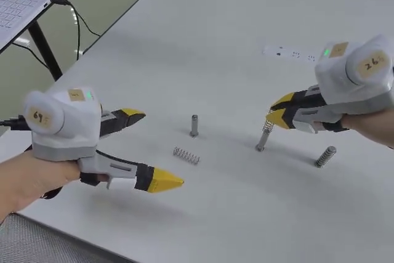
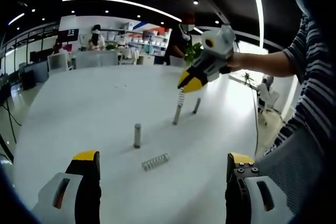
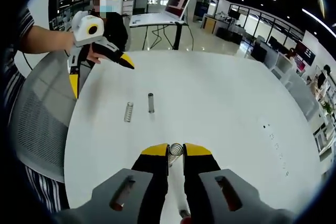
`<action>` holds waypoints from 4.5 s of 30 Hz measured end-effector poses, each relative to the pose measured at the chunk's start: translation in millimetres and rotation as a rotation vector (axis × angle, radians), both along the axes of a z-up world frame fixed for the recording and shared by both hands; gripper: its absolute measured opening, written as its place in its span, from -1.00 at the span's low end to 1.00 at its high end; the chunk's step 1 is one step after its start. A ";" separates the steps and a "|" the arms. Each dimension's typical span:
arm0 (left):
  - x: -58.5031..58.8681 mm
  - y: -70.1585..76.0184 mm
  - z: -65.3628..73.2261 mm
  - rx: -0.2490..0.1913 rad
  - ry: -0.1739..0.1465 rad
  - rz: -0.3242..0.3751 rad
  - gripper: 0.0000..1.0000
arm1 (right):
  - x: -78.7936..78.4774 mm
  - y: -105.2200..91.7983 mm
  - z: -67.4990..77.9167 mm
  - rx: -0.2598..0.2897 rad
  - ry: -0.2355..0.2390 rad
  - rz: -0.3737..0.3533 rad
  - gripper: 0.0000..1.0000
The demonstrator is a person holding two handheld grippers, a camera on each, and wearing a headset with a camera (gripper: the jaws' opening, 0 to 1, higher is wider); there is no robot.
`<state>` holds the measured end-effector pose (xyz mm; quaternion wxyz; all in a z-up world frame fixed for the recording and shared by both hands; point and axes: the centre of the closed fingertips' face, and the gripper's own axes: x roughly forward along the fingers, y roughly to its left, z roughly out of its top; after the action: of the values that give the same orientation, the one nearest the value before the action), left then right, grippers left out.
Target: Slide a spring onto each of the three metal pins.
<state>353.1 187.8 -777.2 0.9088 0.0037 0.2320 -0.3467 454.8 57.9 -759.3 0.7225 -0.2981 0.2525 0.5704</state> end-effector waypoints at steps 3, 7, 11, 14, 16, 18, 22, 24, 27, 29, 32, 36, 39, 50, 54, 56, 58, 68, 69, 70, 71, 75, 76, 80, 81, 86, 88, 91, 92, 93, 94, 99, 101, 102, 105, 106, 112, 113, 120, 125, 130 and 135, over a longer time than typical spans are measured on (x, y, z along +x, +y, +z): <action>0.4 0.5 1.3 -0.004 -0.003 0.004 0.96 | -0.2 0.3 -2.1 0.002 0.008 -0.003 -0.86; -0.3 1.3 1.6 -0.003 -0.003 0.006 0.96 | -0.1 -0.6 -8.2 -0.004 0.012 -0.009 -0.86; -1.4 2.7 1.5 -0.001 -0.002 0.010 0.96 | -1.9 -2.3 -16.9 -0.014 0.017 -0.013 -0.86; -2.0 3.8 1.0 -0.004 0.001 0.016 0.96 | -2.5 -4.5 -27.9 -0.036 0.020 -0.016 -0.86; -2.4 4.2 0.7 -0.004 0.001 0.019 0.96 | -2.7 -4.8 -34.9 -0.044 0.021 -0.016 -0.86; -3.4 3.8 -0.1 -0.003 0.004 0.018 0.96 | -3.4 -4.9 -40.5 -0.051 0.027 -0.016 -0.86; -4.5 4.2 -1.1 -0.004 0.006 0.023 0.96 | -3.9 -5.0 -51.9 -0.058 0.052 -0.028 -0.86; -4.6 4.4 -1.2 -0.006 0.005 0.026 0.96 | -4.2 -6.1 -55.4 -0.070 0.040 -0.021 -0.85; -5.3 4.7 -1.6 -0.007 0.006 0.028 0.96 | -4.2 -8.2 -59.8 -0.091 0.022 -0.008 -0.85; -5.6 5.0 -1.4 -0.006 0.005 0.028 0.96 | -3.5 -6.5 -57.0 -0.071 0.015 -0.009 -0.85; -5.9 4.8 -1.0 -0.008 0.005 0.029 0.96 | -3.2 -5.8 -57.6 -0.067 0.020 -0.020 -0.85; -5.5 4.2 -0.4 -0.009 0.004 0.028 0.96 | -3.0 -5.5 -57.8 -0.064 0.020 -0.025 -0.84; -5.7 3.7 -0.3 -0.008 0.003 0.027 0.96 | -2.7 -5.7 -58.5 -0.060 0.026 -0.031 -0.83; -7.2 0.8 2.1 -0.007 0.009 0.021 0.96 | 0.9 -8.0 -42.8 0.004 0.023 -0.097 -0.63; -8.7 -0.4 10.1 0.004 0.008 0.018 0.96 | -0.6 -12.5 -32.0 0.061 0.046 -0.141 -0.63; -11.3 -0.8 14.3 0.011 0.013 0.016 0.96 | -2.9 -15.8 -23.9 0.111 0.073 -0.190 -0.63; -13.9 0.0 19.4 0.017 0.011 0.015 0.96 | -8.2 -17.8 -14.4 0.174 0.115 -0.230 -0.64; -7.9 12.9 33.0 -0.001 -0.010 -0.015 0.93 | -32.7 -38.2 18.0 0.279 0.124 -0.356 -0.64; -8.1 12.8 33.9 -0.014 -0.008 -0.025 0.93 | -37.6 -41.8 18.7 0.275 0.127 -0.376 -0.65; -8.9 12.1 34.2 -0.015 -0.010 -0.036 0.93 | -41.0 -42.9 18.7 0.273 0.129 -0.381 -0.65; -9.8 11.5 34.2 -0.016 -0.012 -0.049 0.93 | -43.8 -44.2 18.5 0.271 0.127 -0.384 -0.65; -13.5 8.5 33.6 -0.030 -0.020 -0.103 0.92 | -56.5 -50.6 12.4 0.230 0.114 -0.418 -0.65; -14.2 8.4 32.3 -0.023 -0.025 -0.117 0.92 | -61.4 -49.7 11.0 0.226 0.112 -0.421 -0.65; -16.1 10.2 29.6 -0.033 -0.032 -0.138 0.91 | -73.0 -45.9 1.4 0.196 0.108 -0.421 -0.66; -16.6 10.4 29.8 -0.034 -0.034 -0.140 0.91 | -74.7 -44.1 0.0 0.195 0.107 -0.421 -0.66; -19.0 8.9 33.9 -0.053 -0.049 -0.153 0.90 | -86.6 -29.3 -1.9 0.185 0.112 -0.409 -0.68; -18.1 8.2 32.0 -0.055 -0.046 -0.150 0.90 | -90.0 -21.5 -8.3 0.157 0.116 -0.357 -0.68; -18.6 8.6 28.8 -0.046 -0.042 -0.141 0.89 | -97.0 -1.4 -24.3 0.114 0.139 -0.280 -0.68; -18.6 8.7 29.3 -0.054 -0.040 -0.132 0.89 | -98.2 5.0 -27.0 0.113 0.143 -0.267 -0.69; -19.4 8.5 29.8 -0.059 -0.040 -0.131 0.89 | -100.7 12.1 -29.5 0.109 0.149 -0.240 -0.69; -20.1 8.3 30.1 -0.060 -0.040 -0.132 0.89 | -102.8 23.4 -31.5 0.108 0.148 -0.198 -0.68; -20.2 10.8 24.6 -0.033 -0.029 -0.139 0.89 | -101.9 56.2 -37.7 0.062 0.119 -0.082 -0.69; -18.9 10.9 23.9 -0.034 -0.031 -0.142 0.90 | -101.0 66.2 -38.7 0.044 0.117 -0.049 -0.68; -18.5 10.5 22.7 -0.033 -0.028 -0.148 0.90 | -100.5 69.4 -39.2 0.033 0.107 -0.027 -0.68; -17.2 10.5 18.3 -0.012 -0.022 -0.162 0.89 | -95.9 79.7 -39.4 0.028 0.102 -0.013 -0.69; -17.1 10.9 17.8 -0.008 -0.020 -0.164 0.89 | -94.0 82.1 -39.9 0.030 0.104 -0.014 -0.69; -16.5 11.9 17.6 -0.010 -0.018 -0.164 0.88 | -86.7 93.6 -47.3 0.040 0.116 -0.018 -0.70; -16.6 11.8 16.9 -0.009 -0.015 -0.166 0.88 | -85.5 94.7 -51.1 0.030 0.122 -0.017 -0.70; -16.8 10.0 15.5 -0.011 -0.010 -0.169 0.87 | -82.5 95.4 -63.6 -0.018 0.131 0.001 -0.70; -16.8 8.1 13.5 -0.005 -0.004 -0.179 0.87 | -81.3 97.0 -67.2 -0.039 0.128 0.015 -0.70; -17.6 7.7 12.7 -0.001 0.001 -0.181 0.86 | -79.8 99.8 -71.1 -0.053 0.130 0.024 -0.70; -19.0 8.6 10.5 0.007 0.007 -0.180 0.85 | -79.0 104.2 -76.6 -0.070 0.130 0.033 -0.71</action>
<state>334.1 196.3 -766.7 0.8730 0.0265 0.2353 -0.4263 375.8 162.0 -836.0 0.6843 -0.2899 0.3137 0.5910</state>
